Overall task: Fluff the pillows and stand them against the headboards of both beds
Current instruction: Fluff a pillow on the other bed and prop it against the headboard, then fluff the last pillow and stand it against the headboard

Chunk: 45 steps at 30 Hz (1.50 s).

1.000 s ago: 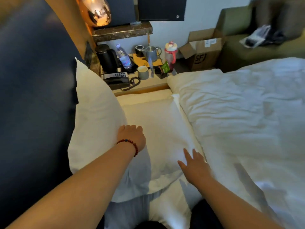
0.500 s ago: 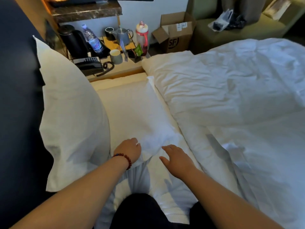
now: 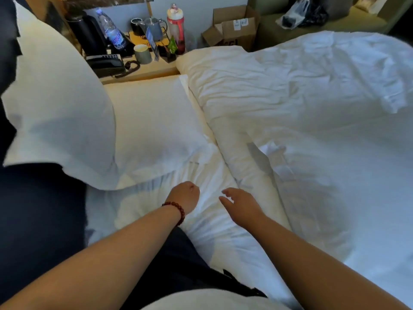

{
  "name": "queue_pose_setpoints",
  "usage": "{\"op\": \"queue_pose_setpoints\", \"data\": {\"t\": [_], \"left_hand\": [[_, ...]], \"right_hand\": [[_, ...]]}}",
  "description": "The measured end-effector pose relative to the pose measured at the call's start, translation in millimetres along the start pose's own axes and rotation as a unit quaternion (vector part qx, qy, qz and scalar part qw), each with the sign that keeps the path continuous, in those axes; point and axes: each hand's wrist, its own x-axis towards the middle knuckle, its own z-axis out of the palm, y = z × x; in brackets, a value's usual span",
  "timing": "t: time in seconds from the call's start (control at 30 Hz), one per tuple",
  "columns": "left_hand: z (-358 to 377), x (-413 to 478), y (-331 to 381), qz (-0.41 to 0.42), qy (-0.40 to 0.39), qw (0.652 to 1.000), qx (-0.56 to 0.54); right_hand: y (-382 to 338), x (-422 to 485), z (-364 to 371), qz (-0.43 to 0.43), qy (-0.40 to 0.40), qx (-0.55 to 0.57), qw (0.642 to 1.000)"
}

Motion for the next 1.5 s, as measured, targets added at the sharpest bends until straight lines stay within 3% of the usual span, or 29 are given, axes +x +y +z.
{"op": "queue_pose_setpoints", "data": {"t": [0.2, 0.33, 0.5, 0.73, 0.9, 1.13, 1.5], "left_hand": [[96, -74, 53, -0.027, 0.024, 0.997, -0.065], [129, -123, 73, -0.024, 0.063, 0.998, -0.019], [150, -178, 67, -0.068, 0.094, 0.993, -0.008], [184, -227, 52, -0.113, 0.073, 0.991, -0.015], [194, -244, 38, -0.138, 0.069, 0.987, -0.033], [187, -273, 0, -0.156, 0.081, 0.981, -0.077], [160, -312, -69, -0.074, 0.037, 0.993, -0.086]], "right_hand": [[68, -64, -40, -0.01, 0.024, 0.035, 0.999], [82, -90, -54, -0.038, -0.018, 0.032, 0.999], [104, -111, -61, -0.063, -0.074, 0.014, 0.995], [134, -142, -45, -0.135, -0.112, -0.031, 0.984], [133, -157, -24, -0.094, -0.121, 0.051, 0.987], [119, -170, 2, -0.084, -0.141, 0.024, 0.986], [82, -255, 41, -0.009, -0.048, 0.091, 0.995]]}}
